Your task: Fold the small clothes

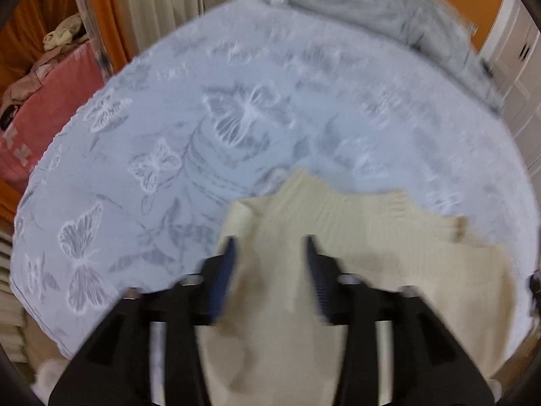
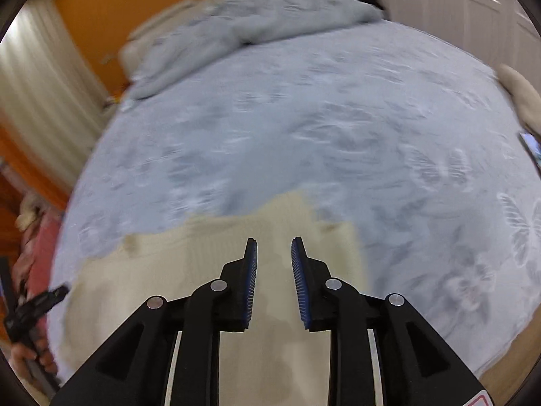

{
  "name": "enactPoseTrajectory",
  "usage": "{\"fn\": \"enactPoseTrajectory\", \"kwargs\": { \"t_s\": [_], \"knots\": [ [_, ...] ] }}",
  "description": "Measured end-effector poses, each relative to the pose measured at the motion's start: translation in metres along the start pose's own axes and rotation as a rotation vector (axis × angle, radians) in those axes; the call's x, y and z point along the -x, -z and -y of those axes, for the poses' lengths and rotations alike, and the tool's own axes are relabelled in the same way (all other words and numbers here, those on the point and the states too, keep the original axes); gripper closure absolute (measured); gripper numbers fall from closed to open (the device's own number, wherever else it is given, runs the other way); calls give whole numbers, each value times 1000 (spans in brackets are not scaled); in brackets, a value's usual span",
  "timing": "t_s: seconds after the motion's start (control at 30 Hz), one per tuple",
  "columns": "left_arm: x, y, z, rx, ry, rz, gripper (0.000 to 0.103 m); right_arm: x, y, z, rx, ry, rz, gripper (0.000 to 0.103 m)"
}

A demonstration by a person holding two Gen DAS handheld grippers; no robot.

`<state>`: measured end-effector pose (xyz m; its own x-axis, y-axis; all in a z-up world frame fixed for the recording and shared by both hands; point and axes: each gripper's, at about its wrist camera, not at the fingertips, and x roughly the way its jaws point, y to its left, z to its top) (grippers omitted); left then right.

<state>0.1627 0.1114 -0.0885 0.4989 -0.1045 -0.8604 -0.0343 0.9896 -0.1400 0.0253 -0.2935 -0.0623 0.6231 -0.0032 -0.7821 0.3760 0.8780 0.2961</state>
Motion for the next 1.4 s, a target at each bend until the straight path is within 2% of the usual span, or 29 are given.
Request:
{"fn": "enactPoseTrajectory", "kwargs": {
  "t_s": [0.07, 0.1, 0.17, 0.27, 0.3, 0.33, 0.4, 0.47, 0.5, 0.53, 0.63, 0.7, 0.73, 0.77, 0.8, 0.83, 0.9, 0.93, 0.97, 1.03, 1.1, 1.17, 1.23, 1.3, 1.37, 1.4],
  "knots": [
    [16, 13, 12, 40, 76, 1, 46, -6, 18, -35, 34, -119, -57, 80],
    [17, 19, 18, 49, 104, -17, 46, -18, 32, -62, 53, -196, -118, 80],
    [12, 32, 34, 45, 136, -68, 46, -37, 55, -97, 106, -242, -186, 80],
    [-7, 49, 48, -6, 96, -129, 46, -63, 85, -135, 210, -259, -262, 81],
    [-13, 53, 46, -26, 53, -133, 46, -66, 88, -137, 225, -241, -263, 90],
    [-17, 56, 42, -40, 13, -138, 46, -67, 90, -133, 238, -212, -247, 94],
    [-22, 60, 19, -32, 0, -144, 46, -66, 87, -108, 218, -177, -237, 94],
    [-20, 64, -3, -11, 43, -141, 50, -57, 82, -61, 151, -80, -221, 90],
    [-19, 66, -10, -13, 63, -141, 56, -55, 78, -38, 116, -33, -211, 96],
    [-17, 67, -15, -32, 77, -139, 57, -49, 76, -5, 58, -6, -202, 101],
    [-13, 76, -13, -88, 68, -120, 57, -28, 74, 57, -57, 72, -192, 103],
    [-11, 78, -7, -101, 42, -112, 56, -17, 73, 72, -121, 80, -187, 102],
    [-9, 78, -5, -98, 33, -111, 55, -12, 68, 74, -122, 82, -168, 99],
    [-6, 77, -4, -80, 37, -112, 48, -8, 62, 70, -103, 101, -144, 95],
    [-3, 75, -5, -52, 44, -113, 42, -7, 54, 65, -82, 114, -120, 87],
    [-2, 75, -6, -32, 47, -115, 41, -6, 51, 62, -76, 112, -111, 80],
    [-6, 72, -8, 0, 50, -132, 41, -12, 41, 59, -65, 108, -99, 47],
    [-8, 71, -9, 7, 52, -143, 41, -19, 36, 56, -51, 125, -106, 44],
    [-11, 71, -11, 13, 55, -146, 41, -24, 36, 54, -34, 150, -117, 44],
    [-13, 72, -9, 5, 50, -156, 41, -47, 37, 56, -13, 184, -195, 82],
    [-15, 72, -6, -19, 36, -165, 41, -48, 36, 65, -52, 162, -199, 89],
    [-16, 72, -3, -36, 26, -171, 41, -36, 31, 79, -145, 131, -147, 91],
    [-17, 73, -3, -44, 25, -174, 41, -41, 34, 97, -235, 97, -162, 90],
    [-20, 74, -2, -56, 17, -179, 40, -47, 38, 101, -243, 97, -197, 86],
    [-20, 73, -1, -51, 11, -184, 39, -35, 28, 87, -196, 132, -175, 84],
    [-20, 72, -1, -47, 12, -185, 38, -27, 26, 77, -172, 142, -153, 79]
  ]
}}
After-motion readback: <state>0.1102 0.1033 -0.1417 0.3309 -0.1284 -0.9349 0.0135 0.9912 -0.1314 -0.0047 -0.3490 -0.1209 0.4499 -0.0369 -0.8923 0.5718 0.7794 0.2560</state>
